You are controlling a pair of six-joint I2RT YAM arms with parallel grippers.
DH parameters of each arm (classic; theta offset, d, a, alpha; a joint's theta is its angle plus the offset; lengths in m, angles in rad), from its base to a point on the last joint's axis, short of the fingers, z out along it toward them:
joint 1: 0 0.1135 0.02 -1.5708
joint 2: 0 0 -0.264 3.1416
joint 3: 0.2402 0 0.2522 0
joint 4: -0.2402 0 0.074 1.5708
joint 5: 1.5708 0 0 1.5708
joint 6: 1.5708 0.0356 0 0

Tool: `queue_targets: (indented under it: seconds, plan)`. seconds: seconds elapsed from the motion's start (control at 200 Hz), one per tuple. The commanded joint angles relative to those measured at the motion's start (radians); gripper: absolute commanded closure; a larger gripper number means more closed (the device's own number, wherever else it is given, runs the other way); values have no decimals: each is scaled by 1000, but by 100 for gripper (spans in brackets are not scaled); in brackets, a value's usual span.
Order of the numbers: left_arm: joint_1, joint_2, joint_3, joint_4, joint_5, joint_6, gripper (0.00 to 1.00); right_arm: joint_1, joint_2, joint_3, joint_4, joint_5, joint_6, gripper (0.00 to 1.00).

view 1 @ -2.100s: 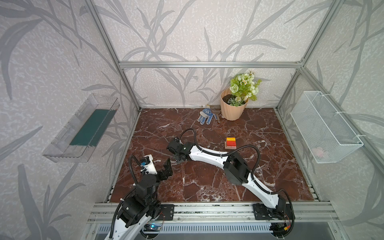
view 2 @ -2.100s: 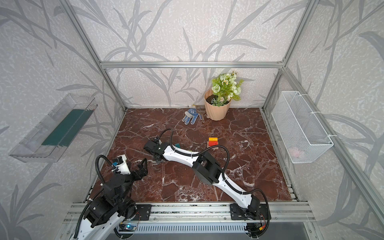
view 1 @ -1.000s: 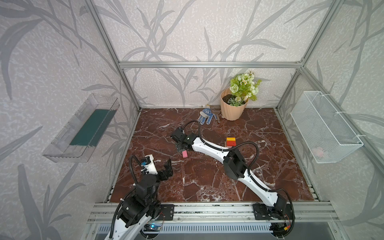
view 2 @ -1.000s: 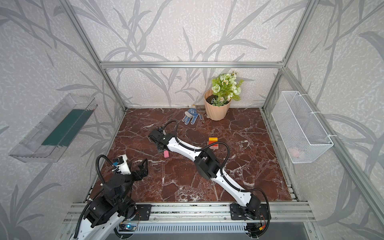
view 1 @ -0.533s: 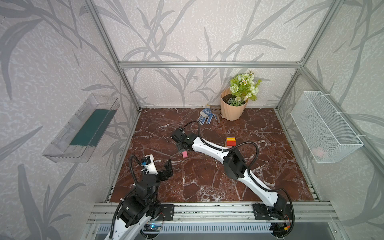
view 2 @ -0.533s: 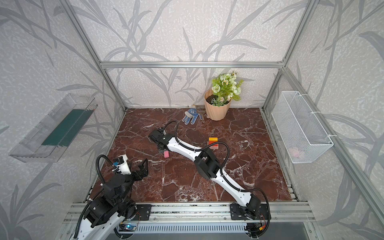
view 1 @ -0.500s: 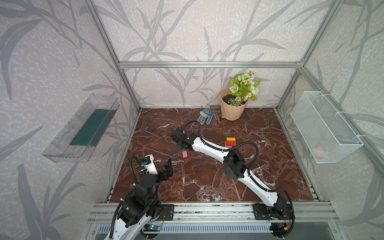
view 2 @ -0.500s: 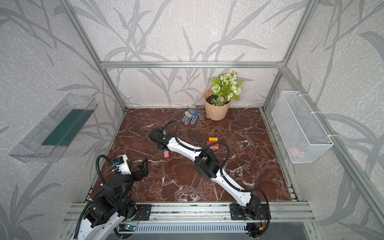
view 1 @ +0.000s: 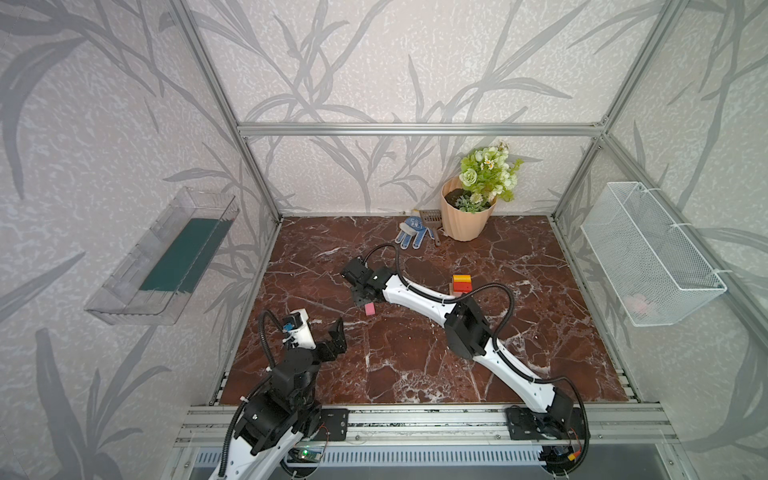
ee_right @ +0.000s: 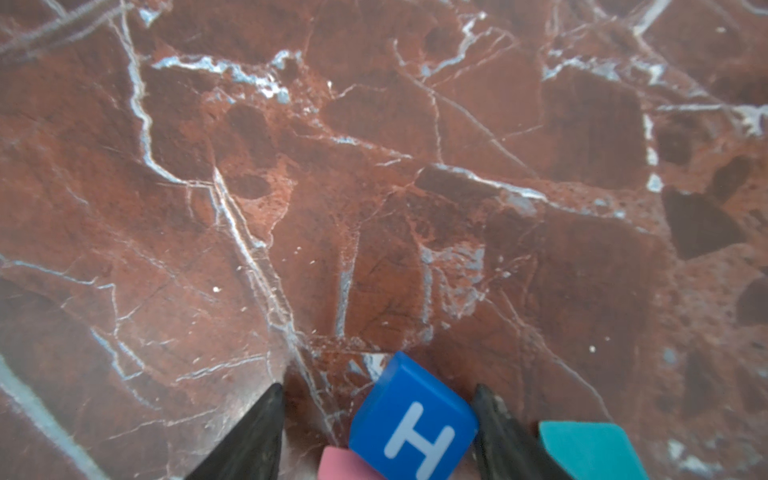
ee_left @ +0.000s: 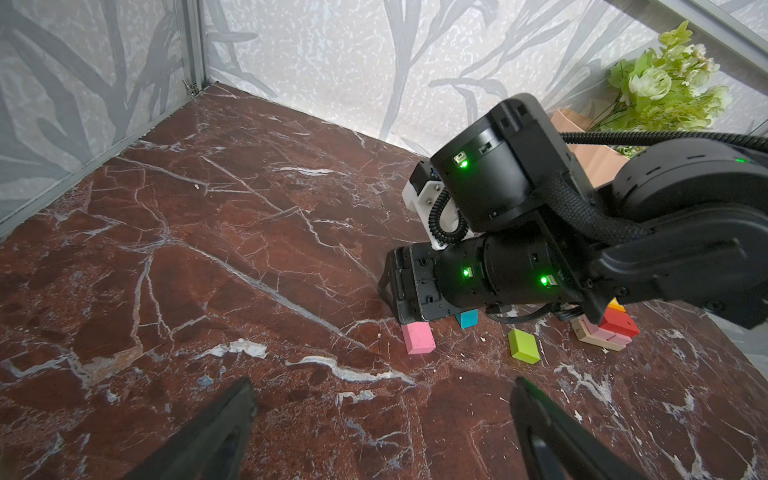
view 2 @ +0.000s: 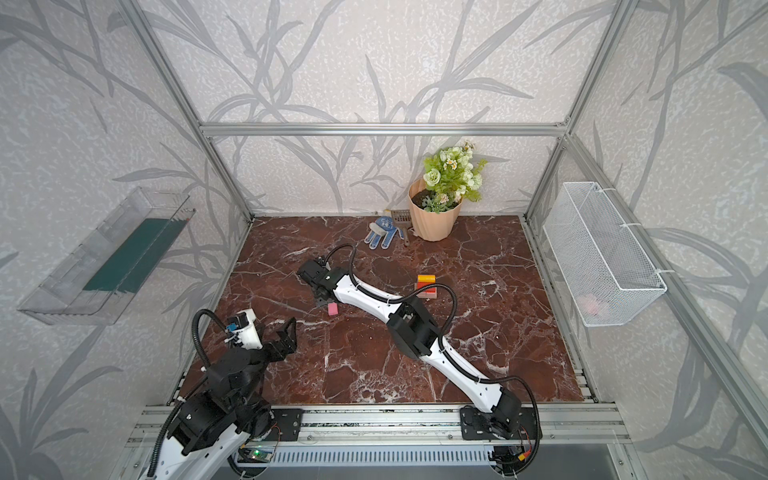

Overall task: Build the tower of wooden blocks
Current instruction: 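Close the right gripper on the blue H cube and lift it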

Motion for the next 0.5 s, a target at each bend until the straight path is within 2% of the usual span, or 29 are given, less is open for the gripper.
queue_targets:
  seconds: [0.0, 0.225, 0.495]
  plan:
    - [-4, -7, 4, -2, -8, 0, 3, -2, 22, 34, 14, -43, -17, 32]
    - [-4, -7, 5, -1, -8, -1, 3, 3, 26, 50, 6, -37, -34, 35]
    - [-4, -7, 6, -1, -7, 0, 3, 18, 38, 75, -49, 45, -42, 40]
